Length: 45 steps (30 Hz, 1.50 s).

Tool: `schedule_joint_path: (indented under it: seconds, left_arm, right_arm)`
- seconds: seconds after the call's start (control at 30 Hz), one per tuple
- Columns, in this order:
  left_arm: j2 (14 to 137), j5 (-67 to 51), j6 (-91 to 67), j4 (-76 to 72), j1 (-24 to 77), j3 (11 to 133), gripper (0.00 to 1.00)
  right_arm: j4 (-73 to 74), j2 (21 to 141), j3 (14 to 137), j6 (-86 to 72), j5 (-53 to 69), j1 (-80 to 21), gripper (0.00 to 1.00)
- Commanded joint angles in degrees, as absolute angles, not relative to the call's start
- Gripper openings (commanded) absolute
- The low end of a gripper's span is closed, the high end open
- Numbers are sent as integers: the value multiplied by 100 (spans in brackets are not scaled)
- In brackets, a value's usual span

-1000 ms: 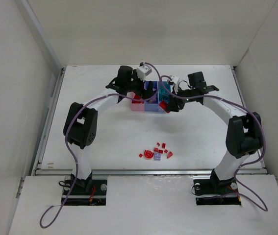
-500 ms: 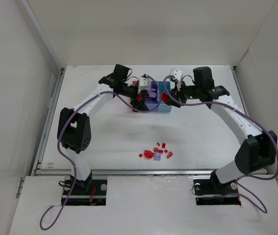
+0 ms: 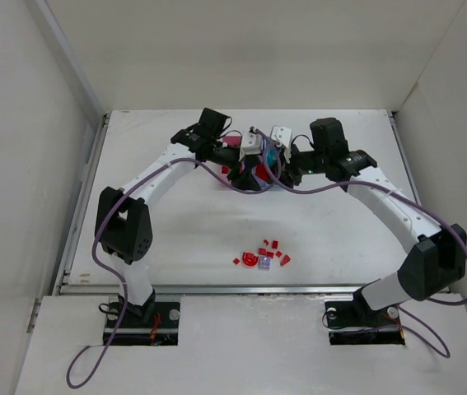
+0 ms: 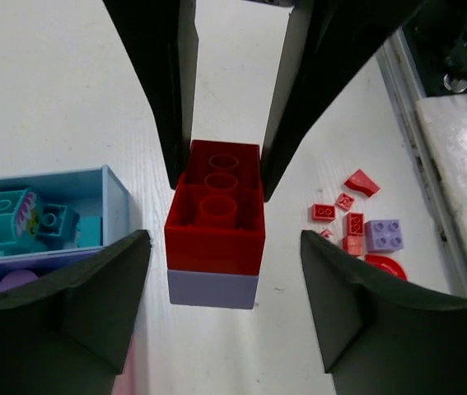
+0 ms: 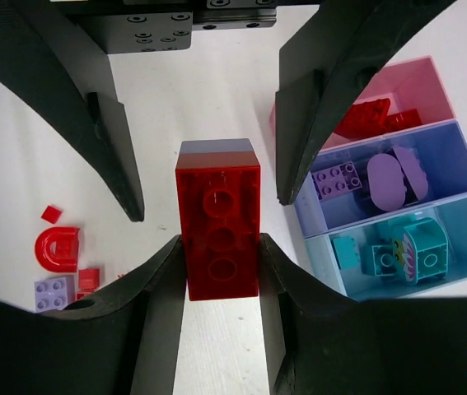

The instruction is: Sort the legos into containers by color

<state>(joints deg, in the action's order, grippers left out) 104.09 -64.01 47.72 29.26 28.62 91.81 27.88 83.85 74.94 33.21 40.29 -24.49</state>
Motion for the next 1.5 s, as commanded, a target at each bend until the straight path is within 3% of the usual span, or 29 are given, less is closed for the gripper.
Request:
schedule_joint_path:
  seconds: [0.0, 0.07, 0.1, 0.13, 0.23, 0.47, 0.7, 0.87, 0.93, 1.07, 1.1, 1.2, 1.23, 1.47]
  left_arm:
    - [10107, -6548, 4562, 2812, 2874, 9246, 64]
    - [10107, -6548, 4501, 2812, 2926, 9246, 53]
    - [10107, -6470, 4500, 2812, 2927, 9246, 33]
    - [10107, -6330, 4422, 2812, 2927, 9246, 22]
    - [10107, -6031, 4298, 2812, 2979, 9299, 0]
    - [10343, -5512, 4193, 2865, 2979, 9246, 0]
    - [11047, -4642, 2463, 1654, 2777, 9518, 0]
    - [11794, -3037, 1600, 870, 2926, 10158, 0]
    - [12048, -2752, 1547, 791, 3006, 10283, 5]
    - [12199, -2566, 1468, 738, 3006, 10433, 43]
    - [12199, -2566, 1468, 738, 3006, 10494, 62]
    - [12199, -2566, 1468, 852, 3006, 10494, 79]
    - [12130, -2566, 1468, 853, 3006, 10494, 90]
    - [11330, -1795, 1468, 1256, 3006, 10249, 91]
  right_arm:
    - [2602, 8350, 7585, 3401, 4104, -2514, 0]
    - [2602, 8350, 7585, 3401, 4104, -2514, 0]
    - [2602, 8350, 7585, 3401, 4104, -2514, 0]
    - [2602, 8350, 7533, 3401, 4104, -2514, 0]
    - [2541, 8350, 7480, 3401, 4044, -2514, 0]
    - [1549, 7947, 6998, 2524, 3858, -1662, 0]
    - [1116, 7857, 6785, 2276, 3067, -1415, 0]
    - [1116, 8182, 6908, 2092, 2936, -1415, 0]
    - [1116, 8235, 6960, 2092, 2936, -1415, 0]
    - [1169, 8288, 7075, 2144, 2874, -1415, 0]
    - [1221, 8340, 7127, 2145, 2874, -1415, 0]
    - [1353, 8489, 7294, 2197, 2988, -1415, 0]
    - [1354, 8490, 7295, 2197, 3040, -1415, 0]
    - [933, 8911, 7611, 715, 2245, -1415, 0]
